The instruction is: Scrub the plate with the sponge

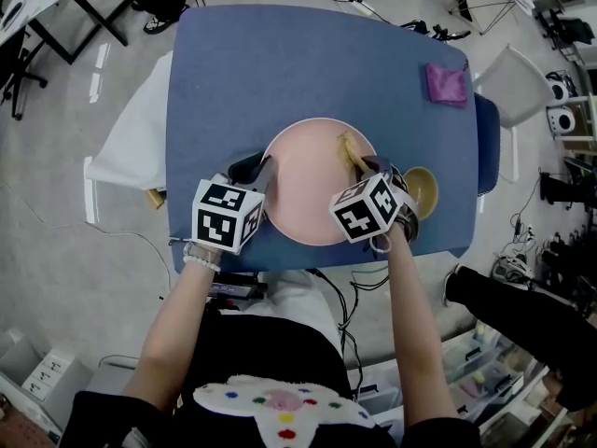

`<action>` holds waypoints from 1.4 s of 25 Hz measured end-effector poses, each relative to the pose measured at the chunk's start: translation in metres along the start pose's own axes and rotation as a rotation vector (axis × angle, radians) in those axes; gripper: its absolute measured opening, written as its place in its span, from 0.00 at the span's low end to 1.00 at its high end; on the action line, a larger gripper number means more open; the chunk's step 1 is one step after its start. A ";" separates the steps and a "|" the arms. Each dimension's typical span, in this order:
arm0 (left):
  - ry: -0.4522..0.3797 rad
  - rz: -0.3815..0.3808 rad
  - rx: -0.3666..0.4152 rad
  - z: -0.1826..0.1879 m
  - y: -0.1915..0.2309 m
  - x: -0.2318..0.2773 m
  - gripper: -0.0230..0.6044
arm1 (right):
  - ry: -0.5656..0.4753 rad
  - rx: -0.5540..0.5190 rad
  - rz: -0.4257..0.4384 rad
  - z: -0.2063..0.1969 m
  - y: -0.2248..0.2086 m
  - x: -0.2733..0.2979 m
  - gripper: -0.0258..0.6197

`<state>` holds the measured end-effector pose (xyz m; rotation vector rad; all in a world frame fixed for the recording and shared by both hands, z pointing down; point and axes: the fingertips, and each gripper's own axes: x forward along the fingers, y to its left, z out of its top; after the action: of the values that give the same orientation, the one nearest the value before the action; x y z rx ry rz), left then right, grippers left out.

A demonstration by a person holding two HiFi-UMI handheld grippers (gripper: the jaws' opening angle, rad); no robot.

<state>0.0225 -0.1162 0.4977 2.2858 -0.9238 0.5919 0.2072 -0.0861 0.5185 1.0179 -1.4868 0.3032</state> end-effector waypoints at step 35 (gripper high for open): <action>0.003 -0.001 0.026 0.001 -0.004 0.005 0.12 | -0.105 -0.078 0.513 0.010 0.154 -0.060 0.13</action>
<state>0.0284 -0.1166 0.4984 2.3079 -0.9178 0.6104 0.0803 0.0200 0.5185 0.5837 -1.8313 0.5562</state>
